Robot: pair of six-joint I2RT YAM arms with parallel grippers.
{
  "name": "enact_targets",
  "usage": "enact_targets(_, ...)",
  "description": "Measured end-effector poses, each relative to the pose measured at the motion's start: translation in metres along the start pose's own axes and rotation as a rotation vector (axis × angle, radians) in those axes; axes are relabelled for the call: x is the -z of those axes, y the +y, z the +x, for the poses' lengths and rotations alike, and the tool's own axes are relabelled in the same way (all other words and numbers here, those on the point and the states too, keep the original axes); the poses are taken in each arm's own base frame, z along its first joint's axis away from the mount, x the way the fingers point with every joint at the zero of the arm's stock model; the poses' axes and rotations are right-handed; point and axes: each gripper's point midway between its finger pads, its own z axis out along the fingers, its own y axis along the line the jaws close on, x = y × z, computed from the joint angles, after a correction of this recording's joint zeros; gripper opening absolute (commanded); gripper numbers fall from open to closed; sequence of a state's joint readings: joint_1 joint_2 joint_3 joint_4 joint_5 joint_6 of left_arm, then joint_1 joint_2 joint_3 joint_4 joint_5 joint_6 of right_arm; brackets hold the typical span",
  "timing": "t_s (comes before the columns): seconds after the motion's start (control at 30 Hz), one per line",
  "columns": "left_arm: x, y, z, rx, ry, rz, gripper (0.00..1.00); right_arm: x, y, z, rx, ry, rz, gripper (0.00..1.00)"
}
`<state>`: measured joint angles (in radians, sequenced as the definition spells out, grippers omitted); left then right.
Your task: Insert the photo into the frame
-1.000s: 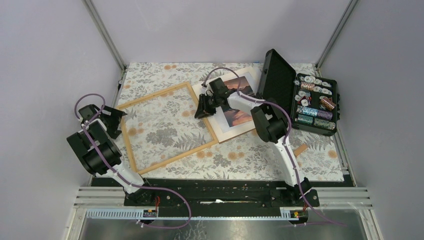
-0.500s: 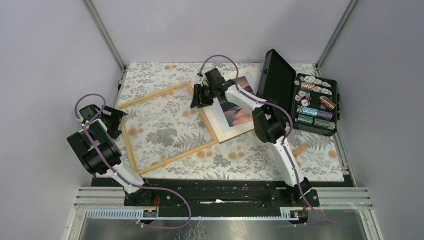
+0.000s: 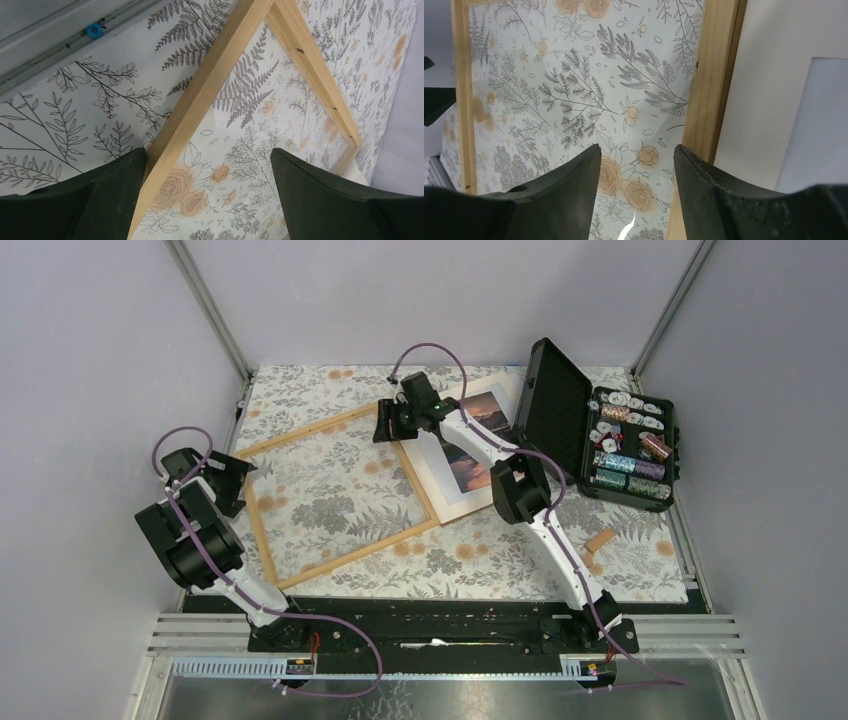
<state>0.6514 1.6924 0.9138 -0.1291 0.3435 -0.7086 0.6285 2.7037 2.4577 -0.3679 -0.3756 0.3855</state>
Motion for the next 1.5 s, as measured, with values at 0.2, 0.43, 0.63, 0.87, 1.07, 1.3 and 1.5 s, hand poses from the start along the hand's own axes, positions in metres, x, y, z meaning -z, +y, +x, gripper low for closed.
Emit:
enact_targets(0.2,-0.001,-0.005,0.007,-0.01,0.019,0.011,0.99,-0.01,-0.005,-0.001,0.003,-0.018,0.004,0.63)
enact_targets(0.43,-0.001,-0.005,0.007,-0.012,0.021,0.012,0.99,-0.02,-0.004,-0.008,0.009,-0.053,-0.015,0.66)
enact_targets(0.63,0.0,-0.006,0.008,-0.019,0.021,0.01,0.99,-0.026,-0.004,-0.017,0.028,-0.098,-0.013,0.68)
enact_targets(0.87,0.016,-0.017,0.012,-0.11,-0.004,-0.006,0.99,-0.023,-0.002,-0.02,0.044,-0.108,0.019,0.78)
enact_targets(1.07,0.071,-0.082,-0.003,-0.267,-0.141,0.087,0.99,0.033,0.015,-0.039,0.024,-0.105,0.042,0.78)
enact_targets(1.3,0.111,-0.201,0.052,-0.435,-0.149,0.373,0.98,0.113,0.023,-0.082,0.009,-0.209,0.012,0.51)
enact_targets(1.5,0.057,-0.268,0.159,-0.508,0.063,0.49,0.96,0.101,-0.006,-0.051,-0.03,-0.143,0.044,0.5)
